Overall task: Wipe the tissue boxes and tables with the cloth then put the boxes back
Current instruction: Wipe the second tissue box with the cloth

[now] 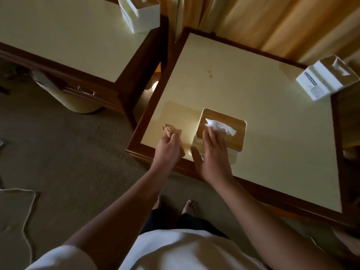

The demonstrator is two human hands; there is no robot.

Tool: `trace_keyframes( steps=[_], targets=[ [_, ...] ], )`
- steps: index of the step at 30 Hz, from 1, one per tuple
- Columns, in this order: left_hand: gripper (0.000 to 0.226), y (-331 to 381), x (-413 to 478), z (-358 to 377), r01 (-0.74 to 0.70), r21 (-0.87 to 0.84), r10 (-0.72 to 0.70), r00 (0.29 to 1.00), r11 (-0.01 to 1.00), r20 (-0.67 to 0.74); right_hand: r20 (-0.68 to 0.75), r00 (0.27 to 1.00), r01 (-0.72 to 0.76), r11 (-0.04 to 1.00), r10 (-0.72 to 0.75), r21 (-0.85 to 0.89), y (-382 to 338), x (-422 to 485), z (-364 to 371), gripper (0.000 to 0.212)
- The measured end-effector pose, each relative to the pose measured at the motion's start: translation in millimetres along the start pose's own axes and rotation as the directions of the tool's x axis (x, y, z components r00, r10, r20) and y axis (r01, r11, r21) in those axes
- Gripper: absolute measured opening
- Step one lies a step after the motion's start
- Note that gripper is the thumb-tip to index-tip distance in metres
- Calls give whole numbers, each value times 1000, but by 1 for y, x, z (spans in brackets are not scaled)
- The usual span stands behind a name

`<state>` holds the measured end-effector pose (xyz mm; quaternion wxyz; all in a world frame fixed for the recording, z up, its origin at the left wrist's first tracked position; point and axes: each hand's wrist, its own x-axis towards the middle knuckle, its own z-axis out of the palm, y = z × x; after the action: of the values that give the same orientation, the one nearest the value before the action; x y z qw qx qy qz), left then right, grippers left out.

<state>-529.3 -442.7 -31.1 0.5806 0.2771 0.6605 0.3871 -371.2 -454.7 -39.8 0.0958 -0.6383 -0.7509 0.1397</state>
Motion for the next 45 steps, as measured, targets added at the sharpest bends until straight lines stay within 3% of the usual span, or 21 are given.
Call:
trace_keyframes(
  steps=[8,11,13,18,22,25,28,30,32,34,37,40,43,45],
  targets=[
    [48,18,51,38,-22,48,6,949,999,315,69,998,-2,998,6,-60,3,3,6,76],
    [69,30,58,41,39,-15,-30,922,999,386,133,990,-49,999,50,-10,2,7,-2,77],
    [72,24,50,35,-8,-64,35,899,998,436,150,986,-68,998,67,3,0,8,-6,79],
    [51,-29,16,17,10,-101,38,885,995,465,186,976,-138,985,118,103,-6,8,-10,78],
    [67,-24,80,48,61,-63,-27,899,996,437,175,979,-114,991,101,68,-4,10,-10,80],
    [85,-5,108,62,21,-101,24,905,995,424,191,978,-102,993,88,64,-2,11,-11,82],
    [82,-11,58,36,19,-81,12,928,997,372,197,972,-149,983,126,104,-3,9,-13,84],
    [72,-33,16,18,83,-84,-38,900,993,435,212,967,-177,969,139,170,-5,7,-14,92],
    [62,-41,14,16,49,-112,11,875,993,484,210,967,-182,965,141,190,-8,5,-15,98],
    [78,-23,45,31,-22,-70,50,901,997,430,196,967,-197,966,162,170,-8,5,-15,98],
    [112,-13,106,59,46,1,-44,936,999,348,167,978,-145,981,123,128,-7,7,-14,89],
    [93,-6,67,42,-141,35,116,915,989,386,219,967,-163,977,131,135,-7,7,-16,94],
    [73,-34,-2,14,-47,-85,76,918,995,388,240,959,-196,964,150,181,-8,6,-18,100],
    [66,-41,-1,20,-46,-170,106,923,984,369,238,959,-202,962,156,184,-10,7,-19,99]
  ],
)
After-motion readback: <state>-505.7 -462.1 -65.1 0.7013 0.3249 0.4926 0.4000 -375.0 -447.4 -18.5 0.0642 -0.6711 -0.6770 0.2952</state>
